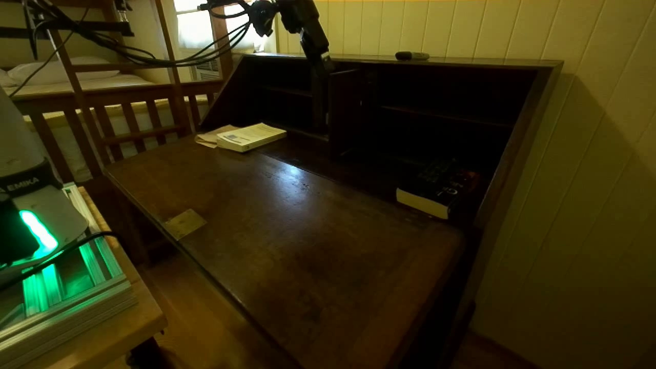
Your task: Open the compartment and remove the cup and put it on top of the dresser
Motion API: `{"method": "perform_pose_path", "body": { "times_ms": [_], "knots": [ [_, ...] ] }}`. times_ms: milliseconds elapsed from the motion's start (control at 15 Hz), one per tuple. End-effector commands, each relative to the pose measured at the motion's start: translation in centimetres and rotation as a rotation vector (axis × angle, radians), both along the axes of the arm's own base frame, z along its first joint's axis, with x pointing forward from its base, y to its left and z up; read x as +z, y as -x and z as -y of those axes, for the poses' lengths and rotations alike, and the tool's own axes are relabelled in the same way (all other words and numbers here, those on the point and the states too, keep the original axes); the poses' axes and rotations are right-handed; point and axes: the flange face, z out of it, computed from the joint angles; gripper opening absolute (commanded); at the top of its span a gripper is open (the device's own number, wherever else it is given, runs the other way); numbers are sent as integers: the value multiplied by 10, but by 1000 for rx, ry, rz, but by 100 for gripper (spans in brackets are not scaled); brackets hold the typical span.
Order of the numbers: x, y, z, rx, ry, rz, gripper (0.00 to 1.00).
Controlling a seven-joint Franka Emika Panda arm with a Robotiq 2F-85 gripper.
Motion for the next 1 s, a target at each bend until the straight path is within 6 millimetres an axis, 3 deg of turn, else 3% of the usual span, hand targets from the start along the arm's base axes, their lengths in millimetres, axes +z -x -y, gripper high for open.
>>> {"method": "perform_pose_path", "body": {
  "times_ms": [0,267,467,933],
  "knots": [
    [15,7,-24,2,-99,53,100],
    [26,4,-67,-22,-209,92,100],
    [28,1,-88,-48,-235,116,100],
    [4,-12,-92,-175,-256,193,100]
  ]
}}
